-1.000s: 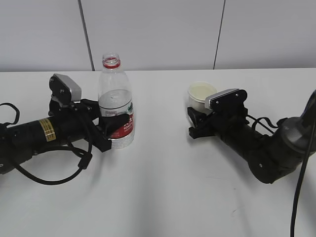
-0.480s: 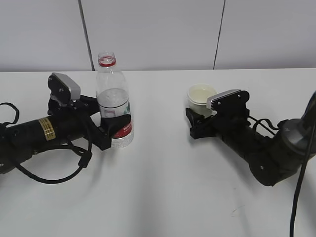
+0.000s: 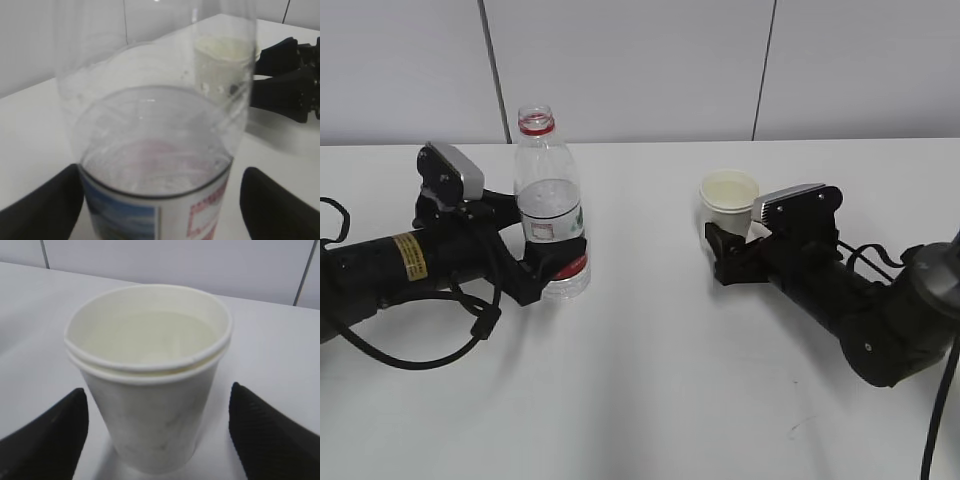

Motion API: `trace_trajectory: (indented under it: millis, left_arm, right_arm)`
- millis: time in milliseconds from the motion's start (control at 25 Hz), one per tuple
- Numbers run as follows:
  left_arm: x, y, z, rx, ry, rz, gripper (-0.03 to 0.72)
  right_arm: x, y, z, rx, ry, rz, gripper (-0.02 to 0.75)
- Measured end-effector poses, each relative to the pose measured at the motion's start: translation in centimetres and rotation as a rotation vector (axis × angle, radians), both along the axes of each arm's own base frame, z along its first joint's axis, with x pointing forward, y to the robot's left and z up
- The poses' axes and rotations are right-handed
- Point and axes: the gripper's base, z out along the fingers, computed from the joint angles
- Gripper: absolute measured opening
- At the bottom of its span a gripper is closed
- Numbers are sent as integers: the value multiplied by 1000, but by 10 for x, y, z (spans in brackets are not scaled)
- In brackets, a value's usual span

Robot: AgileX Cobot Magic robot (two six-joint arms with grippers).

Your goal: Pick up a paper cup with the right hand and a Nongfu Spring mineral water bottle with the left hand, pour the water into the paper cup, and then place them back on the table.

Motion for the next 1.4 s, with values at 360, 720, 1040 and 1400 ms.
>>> trace_trajectory:
  millis: [360, 720, 1040, 1400]
  left_arm:
    - [-18, 18, -7, 16, 79, 69, 583]
    - [-7, 56, 3, 2, 62, 262, 583]
    - [3, 89, 4, 25, 24, 447, 583]
    - [7, 103, 0, 60, 60, 601, 583]
  right_arm:
    - [-19, -5, -9, -15, 67, -4, 641]
    - [-19, -11, -7, 2, 67, -72, 618]
    - [-17, -26, -7, 39, 76, -248, 601]
    - [-12, -48, 1, 58, 56, -333, 597]
